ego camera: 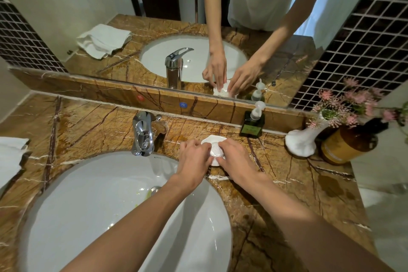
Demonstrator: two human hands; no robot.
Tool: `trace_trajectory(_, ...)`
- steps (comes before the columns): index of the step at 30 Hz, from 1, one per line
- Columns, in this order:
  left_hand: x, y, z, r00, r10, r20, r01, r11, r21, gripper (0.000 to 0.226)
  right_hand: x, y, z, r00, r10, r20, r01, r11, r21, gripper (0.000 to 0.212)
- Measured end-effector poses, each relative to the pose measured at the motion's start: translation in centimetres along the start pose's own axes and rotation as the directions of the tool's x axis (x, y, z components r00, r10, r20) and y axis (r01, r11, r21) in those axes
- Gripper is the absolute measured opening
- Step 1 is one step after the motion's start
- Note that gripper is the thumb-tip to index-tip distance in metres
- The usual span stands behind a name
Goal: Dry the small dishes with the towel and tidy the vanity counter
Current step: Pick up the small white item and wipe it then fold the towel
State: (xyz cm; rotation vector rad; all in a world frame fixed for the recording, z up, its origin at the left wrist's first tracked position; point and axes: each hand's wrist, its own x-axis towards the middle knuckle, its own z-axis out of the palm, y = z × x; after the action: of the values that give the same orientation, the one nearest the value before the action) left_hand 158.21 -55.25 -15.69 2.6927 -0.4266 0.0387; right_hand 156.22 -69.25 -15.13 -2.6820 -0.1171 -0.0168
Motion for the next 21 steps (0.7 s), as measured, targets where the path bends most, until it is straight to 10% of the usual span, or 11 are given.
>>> trace_trajectory(21,0.33,0.15,-0.62,0.997,0.043,0.072,-0.05,0.993,0.104,0.024,-0.35,-0.26,-0.44,0.999,0.007,0.034,-0.008,0.999,0.033,0.023)
